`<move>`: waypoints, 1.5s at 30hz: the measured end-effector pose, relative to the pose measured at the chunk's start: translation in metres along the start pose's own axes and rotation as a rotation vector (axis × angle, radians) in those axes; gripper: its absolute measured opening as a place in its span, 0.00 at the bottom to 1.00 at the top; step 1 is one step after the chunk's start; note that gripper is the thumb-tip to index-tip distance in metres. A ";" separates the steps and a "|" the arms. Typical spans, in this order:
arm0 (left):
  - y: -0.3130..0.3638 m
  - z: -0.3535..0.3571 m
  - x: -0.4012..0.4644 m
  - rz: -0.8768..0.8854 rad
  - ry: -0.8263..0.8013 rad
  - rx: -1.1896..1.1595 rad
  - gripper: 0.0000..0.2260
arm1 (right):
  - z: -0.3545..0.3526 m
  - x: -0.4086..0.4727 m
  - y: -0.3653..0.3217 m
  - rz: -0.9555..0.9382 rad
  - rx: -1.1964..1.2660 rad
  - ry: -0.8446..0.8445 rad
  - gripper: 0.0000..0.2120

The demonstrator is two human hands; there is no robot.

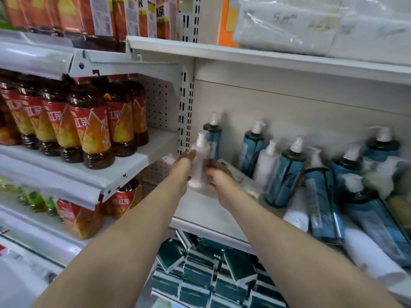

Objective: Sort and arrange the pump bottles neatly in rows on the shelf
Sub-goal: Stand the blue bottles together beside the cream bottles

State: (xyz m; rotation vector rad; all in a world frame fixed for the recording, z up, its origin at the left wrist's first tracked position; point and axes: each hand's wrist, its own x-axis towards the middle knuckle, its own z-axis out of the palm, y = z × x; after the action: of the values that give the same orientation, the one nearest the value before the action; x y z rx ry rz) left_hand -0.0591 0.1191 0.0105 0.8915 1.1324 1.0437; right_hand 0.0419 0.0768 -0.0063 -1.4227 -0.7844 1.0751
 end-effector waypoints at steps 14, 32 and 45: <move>-0.008 -0.018 -0.008 0.047 -0.117 0.065 0.04 | -0.003 -0.001 0.017 -0.081 0.069 -0.008 0.26; -0.011 0.022 -0.016 0.011 -0.278 -0.116 0.16 | -0.039 -0.019 -0.002 -0.026 0.421 -0.123 0.21; -0.007 0.032 0.030 0.132 -0.033 0.100 0.35 | -0.062 -0.009 -0.016 -0.132 0.398 -0.014 0.11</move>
State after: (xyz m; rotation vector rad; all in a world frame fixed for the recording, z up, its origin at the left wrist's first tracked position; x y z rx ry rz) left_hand -0.0239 0.1449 0.0026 1.0709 1.1183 1.0828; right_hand 0.0973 0.0476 0.0077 -1.0143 -0.6223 1.0706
